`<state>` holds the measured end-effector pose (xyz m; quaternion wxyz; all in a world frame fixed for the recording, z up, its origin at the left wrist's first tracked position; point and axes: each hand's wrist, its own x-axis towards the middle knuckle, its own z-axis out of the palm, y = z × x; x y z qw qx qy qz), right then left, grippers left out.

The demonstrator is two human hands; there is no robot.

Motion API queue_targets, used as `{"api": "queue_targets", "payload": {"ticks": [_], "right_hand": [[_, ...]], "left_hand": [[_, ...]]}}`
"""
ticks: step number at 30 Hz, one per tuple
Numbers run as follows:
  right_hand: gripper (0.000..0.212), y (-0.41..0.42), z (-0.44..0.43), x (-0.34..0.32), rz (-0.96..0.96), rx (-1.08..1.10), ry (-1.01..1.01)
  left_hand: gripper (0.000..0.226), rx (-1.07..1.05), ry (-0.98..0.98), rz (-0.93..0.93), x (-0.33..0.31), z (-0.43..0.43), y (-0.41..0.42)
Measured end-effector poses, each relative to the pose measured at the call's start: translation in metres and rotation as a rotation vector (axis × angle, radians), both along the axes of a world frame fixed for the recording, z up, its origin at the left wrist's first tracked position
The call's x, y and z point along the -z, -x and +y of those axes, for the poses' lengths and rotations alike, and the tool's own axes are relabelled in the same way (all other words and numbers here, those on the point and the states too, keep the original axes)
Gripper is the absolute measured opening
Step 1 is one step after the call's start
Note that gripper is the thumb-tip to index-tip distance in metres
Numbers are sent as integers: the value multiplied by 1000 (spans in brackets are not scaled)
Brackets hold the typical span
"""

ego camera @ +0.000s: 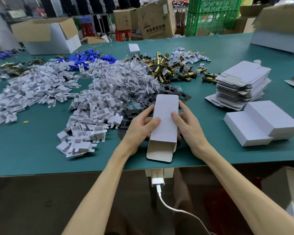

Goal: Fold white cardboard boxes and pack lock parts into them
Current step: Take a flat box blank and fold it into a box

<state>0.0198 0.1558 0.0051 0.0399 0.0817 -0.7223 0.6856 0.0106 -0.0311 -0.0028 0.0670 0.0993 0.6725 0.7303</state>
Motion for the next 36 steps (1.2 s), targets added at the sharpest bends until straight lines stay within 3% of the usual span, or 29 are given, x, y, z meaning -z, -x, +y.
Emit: {"api": "queue_targets", "payload": {"ticks": [10,14,20,25,32,36], "right_hand": [[34,1,2,5,0,-34,74],[25,2,5,6,-24,-32,105],[17,2,4,8,-17,-32,78],[45,1,1,6,-6,13,12],[51,-1,1,5,-5,-13,-24],[24,1,1,5,-20,6,-2]], "left_hand": [[31,-109,38,47,-2,2,-3],[32,-125,30,58,-3,3,-5],[16,-111,60,40,0,2,-3],[16,-131,74,32,3,3,-2],[27,-136,41,34,2,4,-2],[17,-152,50,45,3,5,-1]]}}
